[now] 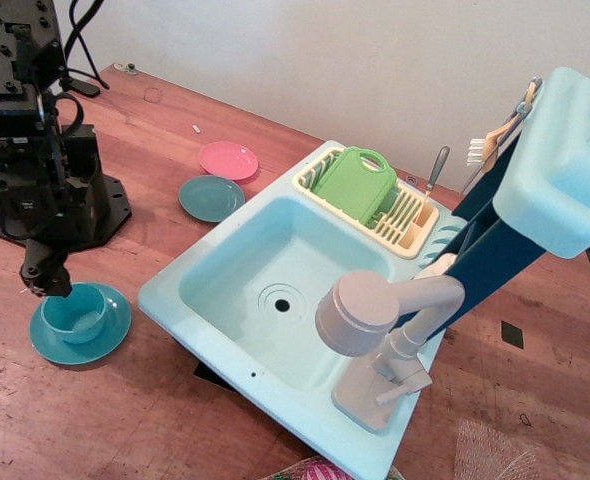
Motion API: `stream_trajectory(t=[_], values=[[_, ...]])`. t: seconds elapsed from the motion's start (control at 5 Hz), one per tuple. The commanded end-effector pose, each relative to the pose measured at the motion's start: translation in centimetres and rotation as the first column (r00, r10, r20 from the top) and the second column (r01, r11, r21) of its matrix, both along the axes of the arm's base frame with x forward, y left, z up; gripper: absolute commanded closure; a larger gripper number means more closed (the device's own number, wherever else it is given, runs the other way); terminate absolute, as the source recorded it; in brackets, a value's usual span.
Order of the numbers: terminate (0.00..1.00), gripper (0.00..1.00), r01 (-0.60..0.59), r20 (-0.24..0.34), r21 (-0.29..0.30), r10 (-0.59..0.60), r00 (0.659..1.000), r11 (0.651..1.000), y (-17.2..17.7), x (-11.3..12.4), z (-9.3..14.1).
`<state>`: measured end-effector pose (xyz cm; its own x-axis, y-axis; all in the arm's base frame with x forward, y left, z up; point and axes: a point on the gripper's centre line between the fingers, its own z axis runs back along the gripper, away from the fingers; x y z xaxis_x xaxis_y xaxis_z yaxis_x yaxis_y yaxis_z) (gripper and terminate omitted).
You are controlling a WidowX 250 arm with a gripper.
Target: Put cup from anywhere into sink
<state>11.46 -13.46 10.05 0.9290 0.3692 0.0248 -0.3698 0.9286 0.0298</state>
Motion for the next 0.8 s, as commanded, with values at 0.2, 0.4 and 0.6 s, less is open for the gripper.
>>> stream_trajectory(t=[0.2, 0.4, 0.6], values=[[0.0, 0.0, 0.003, -0.001, 0.006, -0.003, 1.0, 1.0, -0.3, 0.0, -2.1], [0.0, 0.0, 0.015, -0.032, -0.008, -0.016, 0.999, 1.0, -0.4, 0.6, -4.8], [0.0, 0.0, 0.004, -0.03, -0.022, -0.005, 1.0, 1.0, -0.8, 0.8, -6.9]])
